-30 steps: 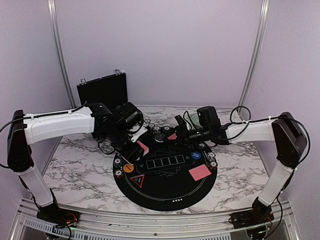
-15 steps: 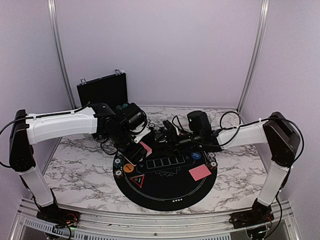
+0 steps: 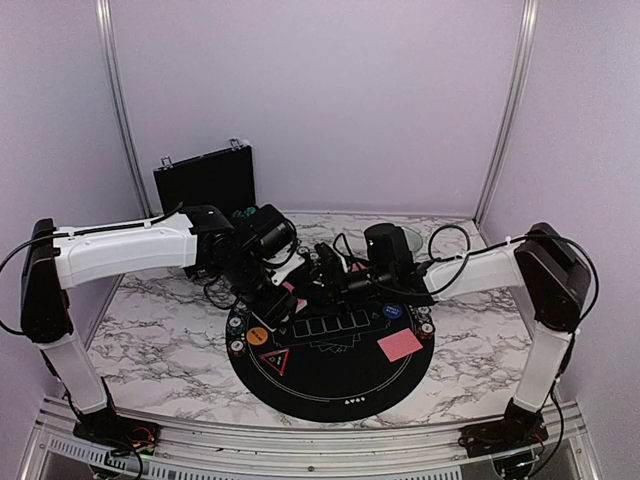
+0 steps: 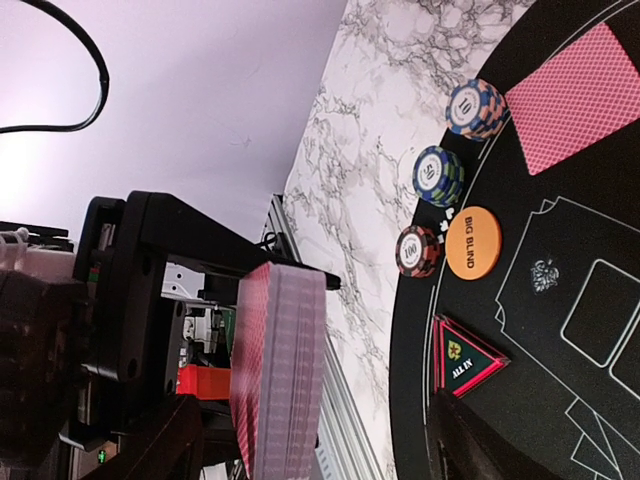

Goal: Distribute texas hold em gaming equipment

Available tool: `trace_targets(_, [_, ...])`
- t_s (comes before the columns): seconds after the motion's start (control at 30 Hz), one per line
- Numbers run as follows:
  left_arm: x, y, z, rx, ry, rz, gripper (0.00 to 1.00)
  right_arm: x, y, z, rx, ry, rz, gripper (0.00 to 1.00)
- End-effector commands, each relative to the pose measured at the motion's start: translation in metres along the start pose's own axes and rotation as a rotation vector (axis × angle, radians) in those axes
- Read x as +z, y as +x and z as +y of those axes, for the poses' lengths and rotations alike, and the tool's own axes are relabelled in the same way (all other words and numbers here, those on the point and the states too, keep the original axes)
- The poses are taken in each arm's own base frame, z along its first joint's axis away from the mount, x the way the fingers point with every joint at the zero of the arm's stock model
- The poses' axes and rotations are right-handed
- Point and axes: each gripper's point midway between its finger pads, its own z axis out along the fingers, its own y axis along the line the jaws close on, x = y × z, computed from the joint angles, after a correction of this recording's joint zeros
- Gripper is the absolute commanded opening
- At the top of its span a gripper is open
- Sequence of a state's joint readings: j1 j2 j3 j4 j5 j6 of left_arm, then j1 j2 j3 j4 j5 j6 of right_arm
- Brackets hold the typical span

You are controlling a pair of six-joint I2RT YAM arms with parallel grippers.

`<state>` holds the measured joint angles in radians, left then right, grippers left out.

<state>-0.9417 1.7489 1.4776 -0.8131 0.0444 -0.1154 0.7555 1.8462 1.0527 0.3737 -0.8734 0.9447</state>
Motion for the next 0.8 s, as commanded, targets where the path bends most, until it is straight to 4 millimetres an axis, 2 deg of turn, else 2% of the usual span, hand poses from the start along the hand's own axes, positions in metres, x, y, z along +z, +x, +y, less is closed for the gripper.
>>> trace_targets(0.0, [-0.005, -0.013, -0.006, 0.003, 0.016, -0.032, 0.50, 0.009, -0.009, 0.020, -0.049, -0.047, -0.004, 0.74])
trace_targets(0.37, [-0.010, -0.014, -0.006, 0.002, 0.012, -0.045, 0.50, 0.022, -0.008, 0.008, -0.021, -0.033, 0.015, 0.74])
trace_targets(0.77, [-0.016, -0.014, -0.003, 0.005, -0.004, -0.060, 0.50, 0.020, -0.006, -0.008, 0.003, 0.029, 0.013, 0.72])
